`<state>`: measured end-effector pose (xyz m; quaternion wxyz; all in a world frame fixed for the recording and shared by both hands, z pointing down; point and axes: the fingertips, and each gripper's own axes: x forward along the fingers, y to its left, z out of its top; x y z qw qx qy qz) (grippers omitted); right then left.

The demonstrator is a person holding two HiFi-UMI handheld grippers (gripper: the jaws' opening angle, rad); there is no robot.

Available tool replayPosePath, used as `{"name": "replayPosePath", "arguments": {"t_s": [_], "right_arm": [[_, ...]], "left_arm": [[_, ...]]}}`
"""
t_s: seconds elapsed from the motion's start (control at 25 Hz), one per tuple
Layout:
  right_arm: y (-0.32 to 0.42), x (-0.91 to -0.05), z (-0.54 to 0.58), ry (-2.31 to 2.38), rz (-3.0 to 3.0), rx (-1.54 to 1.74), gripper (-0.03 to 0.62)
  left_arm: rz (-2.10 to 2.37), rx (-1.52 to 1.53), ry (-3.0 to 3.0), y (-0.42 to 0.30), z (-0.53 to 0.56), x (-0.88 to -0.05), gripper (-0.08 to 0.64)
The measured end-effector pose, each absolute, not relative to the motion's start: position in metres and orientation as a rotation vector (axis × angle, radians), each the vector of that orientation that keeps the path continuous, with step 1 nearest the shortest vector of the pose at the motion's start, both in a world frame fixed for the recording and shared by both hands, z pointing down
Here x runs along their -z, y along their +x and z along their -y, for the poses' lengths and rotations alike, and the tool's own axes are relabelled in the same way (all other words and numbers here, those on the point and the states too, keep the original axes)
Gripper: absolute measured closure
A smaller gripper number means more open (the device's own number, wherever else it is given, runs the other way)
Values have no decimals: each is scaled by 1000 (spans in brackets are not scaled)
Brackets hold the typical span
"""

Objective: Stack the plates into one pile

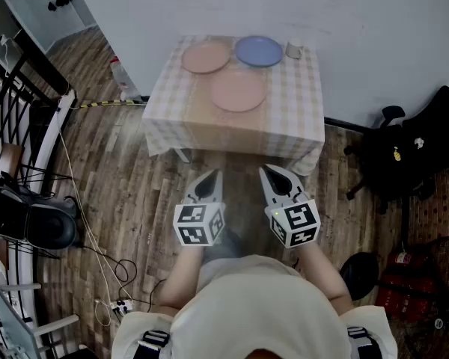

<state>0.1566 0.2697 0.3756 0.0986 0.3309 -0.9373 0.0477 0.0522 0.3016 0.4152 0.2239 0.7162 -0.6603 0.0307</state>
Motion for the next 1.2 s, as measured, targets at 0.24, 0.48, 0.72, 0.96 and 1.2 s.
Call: {"name": "replayPosePath", "arguments": {"t_s": [0.24,0.48,0.72,0.96,1.2], "right_arm": [[194,-378,-324,977,2799,-142,592],[207,-383,-361,967,2800,-140,592],[217,-385,-374,981,2796,-155,592],[214,-388,-377,974,2791,-200,592],[210,-391,-362,995,2770,-231,592]], "left_arm": [[1836,-87,1997,100,-362,-419,557],[1860,-81,1967,102,-404,-425,557],[1861,-52,1958,104,-415,-425,556],[1863,-50,1943,99,-418,-424,557],[1850,-50,1935,96,-406,-425,557]]}}
